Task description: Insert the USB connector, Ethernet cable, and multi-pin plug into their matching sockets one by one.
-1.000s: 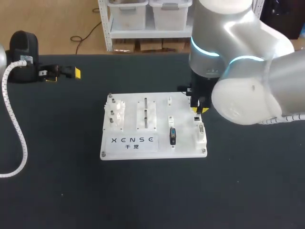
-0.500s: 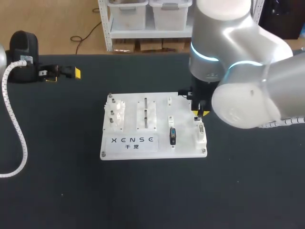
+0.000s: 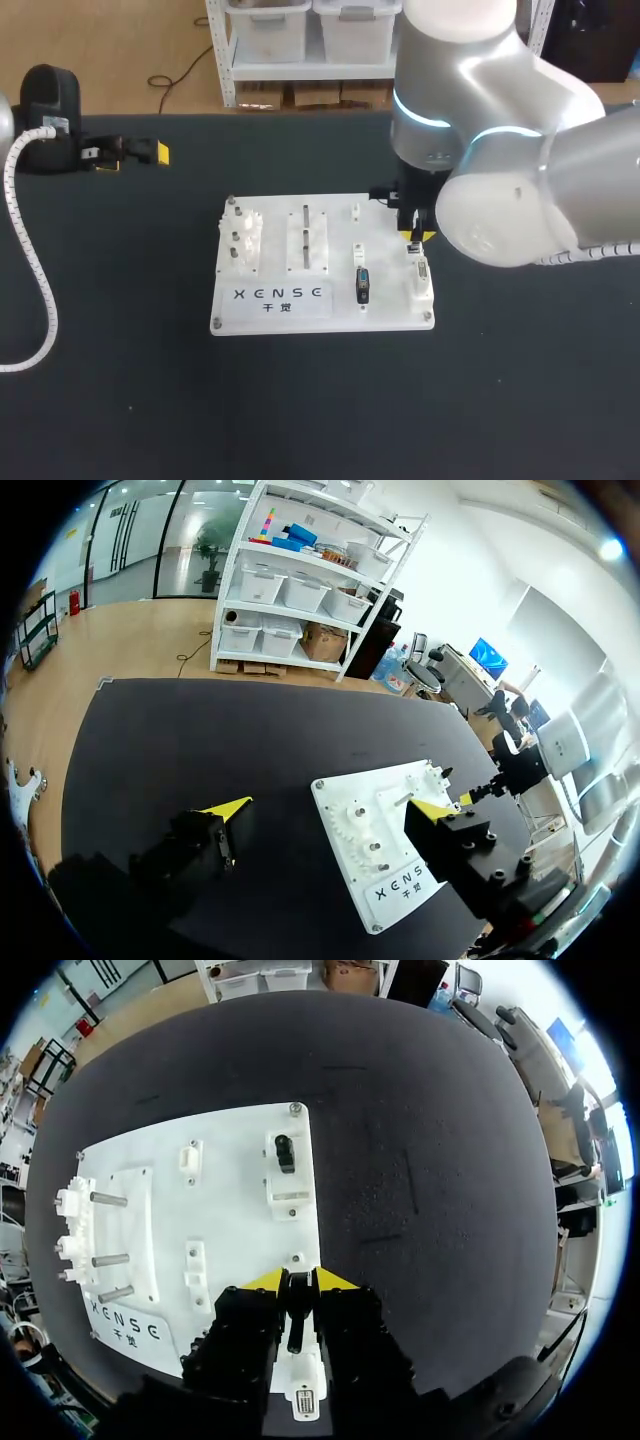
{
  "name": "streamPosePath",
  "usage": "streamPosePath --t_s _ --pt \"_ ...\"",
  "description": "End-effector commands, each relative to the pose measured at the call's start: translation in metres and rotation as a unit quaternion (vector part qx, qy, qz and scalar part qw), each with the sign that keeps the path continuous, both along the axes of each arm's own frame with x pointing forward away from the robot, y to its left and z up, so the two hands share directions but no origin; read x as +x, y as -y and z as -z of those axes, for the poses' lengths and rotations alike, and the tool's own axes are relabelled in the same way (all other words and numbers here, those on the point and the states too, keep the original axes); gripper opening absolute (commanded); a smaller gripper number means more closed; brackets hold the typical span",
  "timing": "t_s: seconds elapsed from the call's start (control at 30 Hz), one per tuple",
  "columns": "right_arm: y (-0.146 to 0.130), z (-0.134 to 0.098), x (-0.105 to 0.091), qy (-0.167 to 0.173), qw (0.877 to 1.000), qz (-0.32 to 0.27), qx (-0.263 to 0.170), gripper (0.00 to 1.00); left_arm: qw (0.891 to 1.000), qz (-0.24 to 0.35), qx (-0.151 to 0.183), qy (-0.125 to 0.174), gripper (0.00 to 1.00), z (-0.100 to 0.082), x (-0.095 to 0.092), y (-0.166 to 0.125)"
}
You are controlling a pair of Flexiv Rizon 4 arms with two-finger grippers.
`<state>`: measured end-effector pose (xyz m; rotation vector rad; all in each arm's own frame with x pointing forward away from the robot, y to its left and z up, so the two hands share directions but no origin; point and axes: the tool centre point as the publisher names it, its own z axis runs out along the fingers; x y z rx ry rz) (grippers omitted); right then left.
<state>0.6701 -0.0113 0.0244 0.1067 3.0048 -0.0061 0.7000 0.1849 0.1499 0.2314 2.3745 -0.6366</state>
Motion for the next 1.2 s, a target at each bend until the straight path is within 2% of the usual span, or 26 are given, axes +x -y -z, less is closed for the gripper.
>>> streamPosePath --t_s 0.03,1.2 --pt "-0.0016 0.0029 0.0003 -0.001 1.000 0.000 -0.001 0.00 1.000 0.000 0.000 0.000 1.00 0.0000 0.0000 0.0000" --pt "0.0004 0.0092 -0.0045 -0.007 1.000 -0.001 -0.008 0.00 1.000 0.000 0.000 0.000 1.00 0.0000 0.0000 0.0000"
